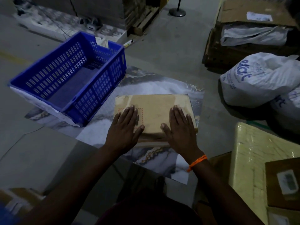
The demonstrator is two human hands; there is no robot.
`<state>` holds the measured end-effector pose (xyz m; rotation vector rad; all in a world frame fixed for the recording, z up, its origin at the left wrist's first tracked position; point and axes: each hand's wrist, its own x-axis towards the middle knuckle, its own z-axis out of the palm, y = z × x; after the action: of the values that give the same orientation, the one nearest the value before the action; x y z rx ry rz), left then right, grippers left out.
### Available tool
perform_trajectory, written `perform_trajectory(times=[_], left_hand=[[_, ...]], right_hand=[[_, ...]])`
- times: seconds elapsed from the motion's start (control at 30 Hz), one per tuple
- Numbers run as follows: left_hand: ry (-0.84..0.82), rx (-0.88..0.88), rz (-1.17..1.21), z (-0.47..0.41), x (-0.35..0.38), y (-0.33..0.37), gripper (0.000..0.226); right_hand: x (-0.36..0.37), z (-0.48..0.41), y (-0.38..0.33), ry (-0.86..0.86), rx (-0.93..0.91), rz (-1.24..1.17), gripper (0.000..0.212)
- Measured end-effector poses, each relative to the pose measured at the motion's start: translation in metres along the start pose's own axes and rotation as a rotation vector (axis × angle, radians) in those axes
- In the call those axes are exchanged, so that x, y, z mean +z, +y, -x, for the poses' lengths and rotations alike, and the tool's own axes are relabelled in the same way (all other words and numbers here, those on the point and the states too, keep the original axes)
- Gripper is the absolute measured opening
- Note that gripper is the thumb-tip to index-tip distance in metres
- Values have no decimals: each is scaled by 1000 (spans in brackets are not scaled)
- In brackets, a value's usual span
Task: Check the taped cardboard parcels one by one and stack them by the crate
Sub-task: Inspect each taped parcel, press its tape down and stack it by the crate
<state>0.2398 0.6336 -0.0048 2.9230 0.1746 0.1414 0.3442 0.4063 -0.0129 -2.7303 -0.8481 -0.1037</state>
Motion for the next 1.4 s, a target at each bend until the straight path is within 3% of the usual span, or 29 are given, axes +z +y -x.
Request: perform_trajectory(times=[0.27, 0.4, 0.47, 0.53, 0.6, 0.63, 0.67, 0.77, 0.93, 1.1, 1.23, 1.33, 1.4], left_hand=[[-87, -28, 66, -8, -11, 1, 86], [-214, -55, 29, -27, -22, 1, 85], [-252, -44, 4, -45, -27, 8, 81], [-280, 11, -35, -66, -33, 22, 80], [-303, 108, -40, -84, -40, 48, 75], [-312, 164, -9, -88, -43, 64, 71], [-319, 221, 27, -90, -44, 82, 69], [-303, 354, 21, -82, -24, 125, 75], [-209, 291, 9, -64, 11, 139, 71], [-39, 267, 87, -47, -5, 101, 56], [65, 245, 205, -28, -51, 55, 56], [137, 211, 319, -9, -83, 23, 54], [214, 168, 420, 4, -98, 6, 47]], right_hand=[[-4, -5, 0, -6, 16, -27, 76], [-10, 14, 9, 136, 289, -157, 81], [-6, 29, 21, 258, 489, -405, 88], [-3, 45, 29, 233, 716, -799, 94], [4, 57, 37, 140, 856, -1199, 57], [6, 63, 42, 132, 859, -1309, 38], [9, 67, 50, 143, 834, -1330, 32], [6, 65, 64, 148, 793, -1318, 31], [-23, 35, 42, 127, 763, -1428, 30], [-40, 24, -3, 49, 576, -1456, 29], [-47, 11, -34, 2, 325, -1441, 43], [-39, -3, -47, -35, 190, -1207, 39], [-24, -12, -47, 33, 241, -1035, 45]])
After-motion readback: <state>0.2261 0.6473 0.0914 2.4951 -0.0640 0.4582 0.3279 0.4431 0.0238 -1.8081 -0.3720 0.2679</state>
